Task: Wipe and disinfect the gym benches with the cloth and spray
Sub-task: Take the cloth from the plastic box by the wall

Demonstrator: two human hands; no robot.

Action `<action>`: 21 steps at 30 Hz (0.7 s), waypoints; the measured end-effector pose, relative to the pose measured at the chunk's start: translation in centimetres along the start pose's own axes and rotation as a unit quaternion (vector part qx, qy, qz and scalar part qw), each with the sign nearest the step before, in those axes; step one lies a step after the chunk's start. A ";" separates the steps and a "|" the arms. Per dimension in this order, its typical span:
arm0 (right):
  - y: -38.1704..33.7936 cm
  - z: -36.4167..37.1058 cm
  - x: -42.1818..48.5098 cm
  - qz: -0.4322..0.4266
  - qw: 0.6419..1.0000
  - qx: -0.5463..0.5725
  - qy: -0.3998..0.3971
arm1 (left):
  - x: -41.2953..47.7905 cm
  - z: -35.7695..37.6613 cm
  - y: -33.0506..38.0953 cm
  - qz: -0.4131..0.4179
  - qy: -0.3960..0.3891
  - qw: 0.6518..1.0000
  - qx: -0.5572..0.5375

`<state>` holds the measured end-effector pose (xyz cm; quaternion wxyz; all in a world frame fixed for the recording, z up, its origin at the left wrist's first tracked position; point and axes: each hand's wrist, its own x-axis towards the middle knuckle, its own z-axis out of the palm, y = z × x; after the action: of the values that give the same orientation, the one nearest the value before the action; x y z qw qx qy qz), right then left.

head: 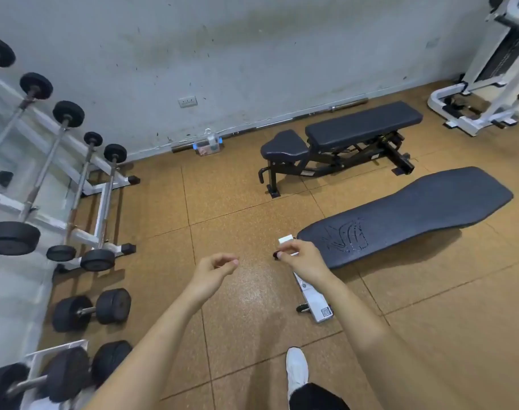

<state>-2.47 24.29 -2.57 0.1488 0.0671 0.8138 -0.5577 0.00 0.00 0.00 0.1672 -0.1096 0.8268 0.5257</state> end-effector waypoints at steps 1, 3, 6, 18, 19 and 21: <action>0.0 -0.3 1.6 0.001 1.000 -0.003 -0.008 | 1.3 0.3 0.3 -0.006 -0.003 1.000 -0.008; 0.3 -0.5 4.6 0.022 0.999 -0.014 -0.021 | 3.6 0.5 0.5 -0.034 0.004 0.999 -0.017; -0.4 -0.7 8.7 0.044 0.998 -0.024 -0.043 | 6.7 0.0 0.9 -0.059 0.008 0.998 -0.036; -7.2 4.9 34.0 0.072 0.986 -0.090 -0.124 | 28.6 -9.2 -0.6 -0.101 0.043 0.988 -0.111; -8.3 5.6 36.5 0.076 0.984 -0.095 -0.130 | 31.0 -10.6 -0.5 -0.100 0.049 0.987 -0.117; -10.8 6.7 40.9 0.086 0.979 -0.114 -0.144 | 35.4 -13.5 0.1 -0.102 0.060 0.985 -0.125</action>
<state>-43.07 11.81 -8.21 0.3181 0.0383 0.8334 -0.4503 -34.72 -12.35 -8.53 0.1550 -0.2443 0.7480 0.5973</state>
